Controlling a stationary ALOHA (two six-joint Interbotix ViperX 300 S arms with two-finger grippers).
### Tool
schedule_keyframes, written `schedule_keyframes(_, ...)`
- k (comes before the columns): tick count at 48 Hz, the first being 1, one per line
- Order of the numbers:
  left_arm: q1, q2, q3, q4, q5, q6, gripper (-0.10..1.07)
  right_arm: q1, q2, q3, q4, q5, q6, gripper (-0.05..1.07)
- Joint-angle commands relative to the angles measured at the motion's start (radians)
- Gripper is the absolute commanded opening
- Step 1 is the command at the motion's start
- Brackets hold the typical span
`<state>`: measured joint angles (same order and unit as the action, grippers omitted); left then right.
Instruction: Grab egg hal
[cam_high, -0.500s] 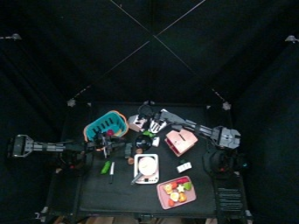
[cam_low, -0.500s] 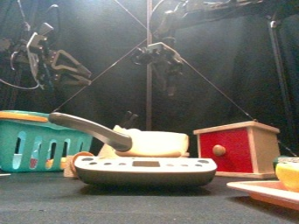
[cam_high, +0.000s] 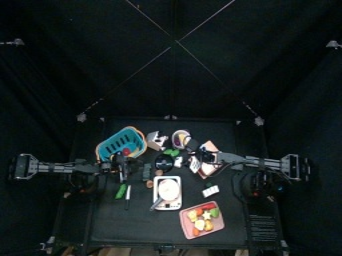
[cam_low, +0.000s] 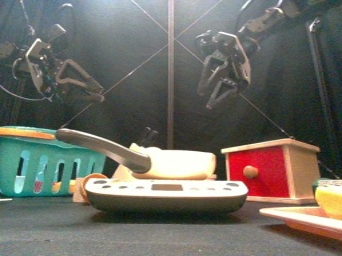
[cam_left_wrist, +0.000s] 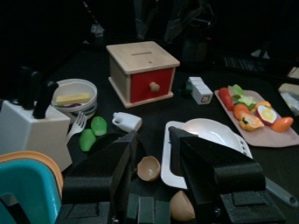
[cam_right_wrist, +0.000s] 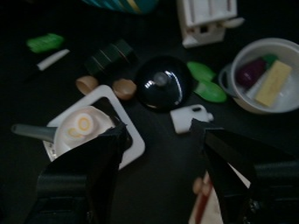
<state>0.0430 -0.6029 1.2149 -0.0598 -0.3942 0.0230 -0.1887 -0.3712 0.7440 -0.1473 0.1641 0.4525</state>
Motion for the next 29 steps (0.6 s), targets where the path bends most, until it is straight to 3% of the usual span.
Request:
schedule_keyframes(1,-0.071,0.035,-0.044,0.035,-0.002,0.003,0.77,0.020,-0.025,0.058,-0.038,-0.143,0.000,0.92)
schedule_keyframes(8,-0.144,0.137,-0.101,0.063,0.005,-0.002,0.78,0.031,-0.025,0.120,-0.104,-0.209,0.003,0.92)
schedule_keyframes(16,-0.160,0.272,-0.216,0.043,0.052,-0.002,0.78,0.034,-0.015,0.192,-0.170,-0.295,0.003,0.92)
schedule_keyframes(29,-0.160,0.402,-0.437,0.020,0.413,-0.003,0.82,0.028,-0.008,0.241,-0.219,-0.359,0.005,0.92)
